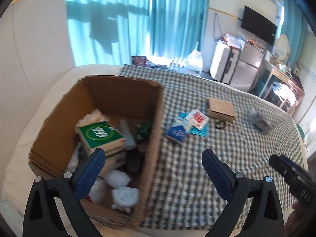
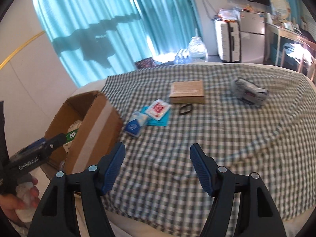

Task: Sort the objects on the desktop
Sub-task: 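Grasp the blue Vinda tissue pack with the left tool while the right tool grasps the black hair tie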

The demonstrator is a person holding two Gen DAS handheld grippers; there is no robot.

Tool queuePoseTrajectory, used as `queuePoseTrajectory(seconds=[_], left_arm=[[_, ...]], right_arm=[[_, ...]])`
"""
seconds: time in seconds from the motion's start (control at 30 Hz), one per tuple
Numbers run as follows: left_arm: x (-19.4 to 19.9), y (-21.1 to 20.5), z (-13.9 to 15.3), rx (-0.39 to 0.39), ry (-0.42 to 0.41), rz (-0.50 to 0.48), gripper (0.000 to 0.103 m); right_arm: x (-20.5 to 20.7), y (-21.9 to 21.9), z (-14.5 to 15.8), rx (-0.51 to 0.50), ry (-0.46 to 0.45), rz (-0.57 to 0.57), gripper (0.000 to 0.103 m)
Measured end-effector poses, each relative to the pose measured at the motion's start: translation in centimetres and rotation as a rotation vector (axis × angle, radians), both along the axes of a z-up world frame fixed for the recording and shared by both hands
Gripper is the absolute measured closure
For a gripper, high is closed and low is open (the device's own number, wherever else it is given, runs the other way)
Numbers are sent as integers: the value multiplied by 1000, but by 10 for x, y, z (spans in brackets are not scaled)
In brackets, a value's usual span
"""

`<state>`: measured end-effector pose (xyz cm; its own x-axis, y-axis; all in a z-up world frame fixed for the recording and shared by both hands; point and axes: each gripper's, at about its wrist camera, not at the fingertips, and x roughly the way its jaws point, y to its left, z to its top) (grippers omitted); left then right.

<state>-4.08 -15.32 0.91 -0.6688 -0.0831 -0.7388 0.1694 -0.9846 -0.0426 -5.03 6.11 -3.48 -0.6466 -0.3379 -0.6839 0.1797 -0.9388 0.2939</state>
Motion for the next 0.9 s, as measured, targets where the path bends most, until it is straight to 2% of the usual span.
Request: queuePoseTrajectory(seconds=[0.23, 0.37, 0.5, 0.73, 0.9], left_arm=[[6, 61, -17, -1, -16, -56, 1], [-1, 81, -34, -33, -55, -83, 1], [-17, 90, -48, -58, -65, -121, 1], [-72, 99, -89, -67, -91, -179, 1], [-114, 108, -118, -148, -80, -227, 1]], right_arm=[[24, 63, 5, 0, 51, -91, 35], [24, 90, -11, -7, 21, -133, 35], [17, 111, -23, -77, -3, -159, 35], [0, 107, -46, -99, -59, -119, 35], [-18, 93, -68, -56, -102, -86, 35]])
